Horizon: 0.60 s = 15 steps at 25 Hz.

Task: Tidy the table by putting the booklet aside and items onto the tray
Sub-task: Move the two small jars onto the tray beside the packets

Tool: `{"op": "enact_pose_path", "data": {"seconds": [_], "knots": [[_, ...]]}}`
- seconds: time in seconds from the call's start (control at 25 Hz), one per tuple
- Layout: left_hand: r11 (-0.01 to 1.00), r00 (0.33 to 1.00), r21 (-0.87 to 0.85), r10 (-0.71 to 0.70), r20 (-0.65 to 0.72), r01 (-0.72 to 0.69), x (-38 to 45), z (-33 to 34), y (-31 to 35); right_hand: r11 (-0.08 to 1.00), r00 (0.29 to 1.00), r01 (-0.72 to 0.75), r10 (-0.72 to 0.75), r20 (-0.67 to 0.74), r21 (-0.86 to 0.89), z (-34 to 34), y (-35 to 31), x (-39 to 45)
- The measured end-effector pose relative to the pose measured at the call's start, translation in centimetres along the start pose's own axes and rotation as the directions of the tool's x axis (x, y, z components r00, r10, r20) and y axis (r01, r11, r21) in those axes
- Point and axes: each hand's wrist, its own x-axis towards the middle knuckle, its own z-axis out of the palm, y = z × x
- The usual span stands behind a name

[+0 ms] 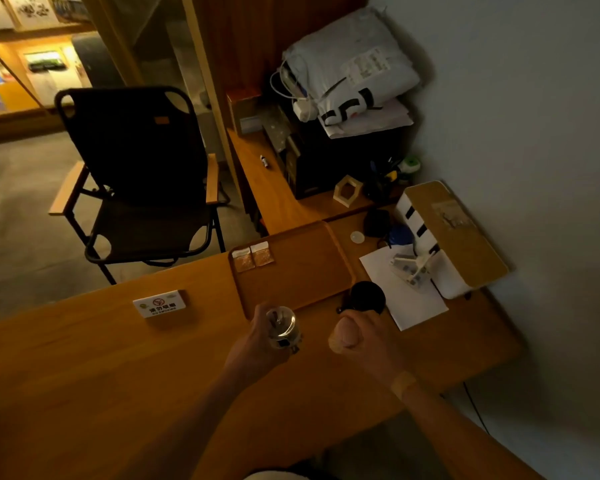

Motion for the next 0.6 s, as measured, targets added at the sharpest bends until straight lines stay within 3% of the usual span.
{"op": "enact_pose_path", "data": {"seconds": [0.32,0.6], "knots": [[0.996,0.996,-0.037,-0.085,-0.030,0.084,3.3,-2.0,-2.4,0.999,0.997,0.043,-0.042,0.058,-0.007,0.7,-3.1,6.4],[0.991,0.991,0.034,-0.124,-0.043,0.126,5.3,-2.6,-2.9,0.995,0.988,0.098,-0.094,0.119,-0.028,0.5,-4.0,10.0]]}}
